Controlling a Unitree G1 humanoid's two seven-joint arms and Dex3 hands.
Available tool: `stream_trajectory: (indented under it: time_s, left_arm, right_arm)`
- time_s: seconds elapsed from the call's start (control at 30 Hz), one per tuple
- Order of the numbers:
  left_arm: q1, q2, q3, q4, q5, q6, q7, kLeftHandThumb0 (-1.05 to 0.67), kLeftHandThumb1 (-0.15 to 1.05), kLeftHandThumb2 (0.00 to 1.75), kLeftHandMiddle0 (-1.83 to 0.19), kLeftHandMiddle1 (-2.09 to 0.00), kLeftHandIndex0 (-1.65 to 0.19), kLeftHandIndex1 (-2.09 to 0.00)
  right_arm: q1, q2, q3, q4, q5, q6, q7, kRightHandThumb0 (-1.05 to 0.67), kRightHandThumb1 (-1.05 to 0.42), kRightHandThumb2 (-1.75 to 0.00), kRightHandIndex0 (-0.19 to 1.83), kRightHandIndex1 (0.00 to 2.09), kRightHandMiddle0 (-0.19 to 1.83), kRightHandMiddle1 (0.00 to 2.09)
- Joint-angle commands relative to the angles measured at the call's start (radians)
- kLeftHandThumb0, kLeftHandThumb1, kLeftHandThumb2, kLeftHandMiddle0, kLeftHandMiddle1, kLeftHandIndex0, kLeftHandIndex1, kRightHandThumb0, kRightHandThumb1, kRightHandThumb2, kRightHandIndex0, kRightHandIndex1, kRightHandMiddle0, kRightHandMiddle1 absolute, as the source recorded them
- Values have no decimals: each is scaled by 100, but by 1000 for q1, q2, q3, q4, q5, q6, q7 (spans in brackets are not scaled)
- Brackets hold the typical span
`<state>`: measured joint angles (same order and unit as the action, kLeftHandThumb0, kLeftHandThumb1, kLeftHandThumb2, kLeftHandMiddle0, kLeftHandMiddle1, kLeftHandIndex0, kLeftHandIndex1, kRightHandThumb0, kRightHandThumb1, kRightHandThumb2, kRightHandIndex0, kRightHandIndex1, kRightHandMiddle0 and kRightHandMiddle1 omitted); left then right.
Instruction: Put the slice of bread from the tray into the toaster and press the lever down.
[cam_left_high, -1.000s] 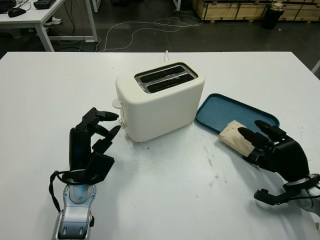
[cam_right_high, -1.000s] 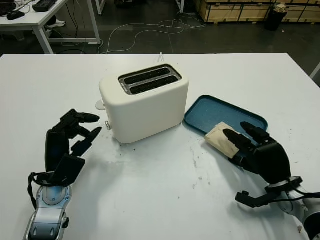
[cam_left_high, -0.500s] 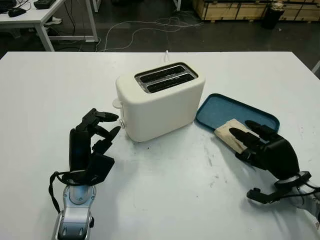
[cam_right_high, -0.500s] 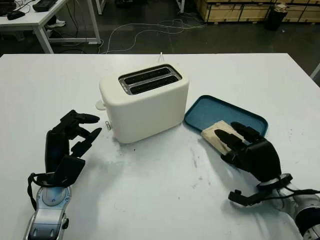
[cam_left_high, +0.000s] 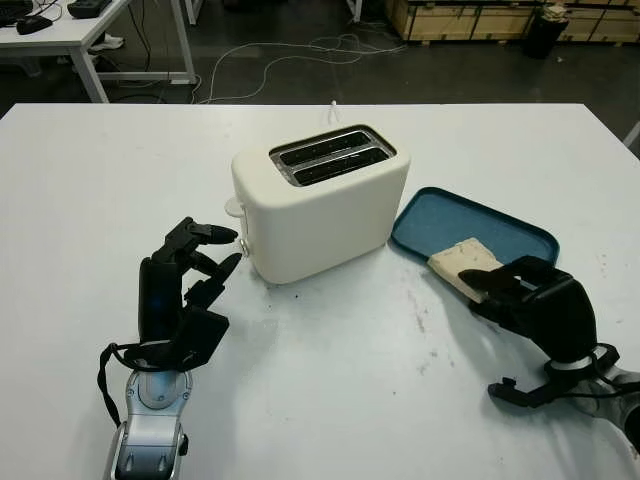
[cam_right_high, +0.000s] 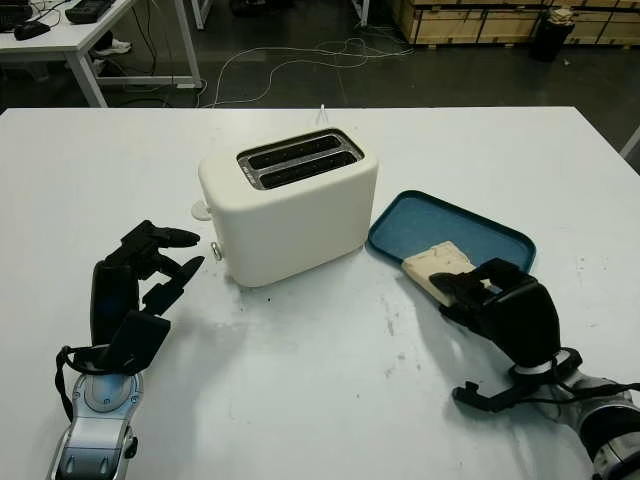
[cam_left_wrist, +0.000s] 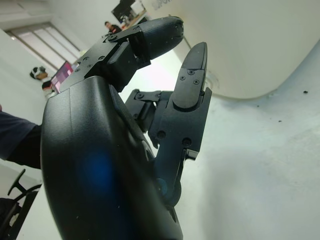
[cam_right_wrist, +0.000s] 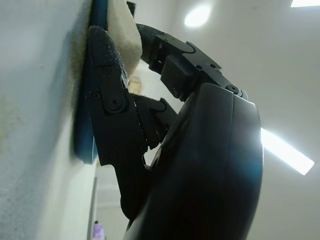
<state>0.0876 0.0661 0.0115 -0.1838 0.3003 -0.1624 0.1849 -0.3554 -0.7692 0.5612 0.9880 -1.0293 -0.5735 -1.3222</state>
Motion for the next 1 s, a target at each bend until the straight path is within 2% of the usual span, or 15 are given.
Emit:
stream_trajectory:
  time_s: [0.0, 0.2, 0.33, 0.47, 0.63, 0.77, 0.83, 0.87, 0.97]
  left_arm:
    - [3, 9, -2, -7, 5, -15, -2, -22, 92, 13, -65, -163, -59, -104]
    - [6, 9, -4, -10, 7, -9, -4, -23, 92, 14, -65, -162, -60, -104]
    - [8, 4, -4, -14, 1, -4, -7, -22, 92, 14, -65, -163, -59, -103]
    - [6, 7, -4, -6, 3, -16, -4, -22, 92, 14, -65, -162, -60, -103]
    - [7, 4, -4, -8, -5, -15, -7, -22, 92, 14, -65, -162, -60, -102]
    - [6, 5, -5, -6, -1, -14, -4, -23, 92, 14, -65, -162, -60, -103]
    - [6, 7, -6, -2, 3, -18, -2, -23, 92, 13, -65, -161, -60, -103]
    - [8, 6, -6, -2, 4, -17, -1, -23, 92, 14, -66, -161, -60, -103]
    - [11, 3, -7, -5, 6, -13, 2, -23, 92, 13, -66, -162, -60, -103]
  right_arm:
    - [-3, 10, 11, 7, -11, 14, -16, -58, -92, -20, 83, 143, 74, 132]
    - [-21, -3, 14, -3, -17, 30, -48, -59, -92, -25, 82, 145, 72, 138]
    - [-52, -28, -2, -34, -14, 28, -88, -59, -92, -23, 75, 167, 63, 160]
    - [-86, -64, -64, -104, 44, -34, -49, -58, -92, -23, 75, 169, 62, 159]
    - [-131, -122, -159, -217, 103, -99, 65, -54, -92, -27, 72, 174, 60, 163]
    - [-204, -144, -224, -261, 138, -155, 151, -51, -92, -21, 73, 175, 56, 172]
    - [-255, -148, -247, -257, 162, -183, 224, -50, -92, -19, 75, 175, 60, 160]
    - [-286, -147, -256, -241, 185, -208, 276, -50, -92, -21, 76, 175, 61, 160]
    - [-374, -118, -289, -146, 323, -321, 470, -51, -92, -20, 78, 175, 74, 139]
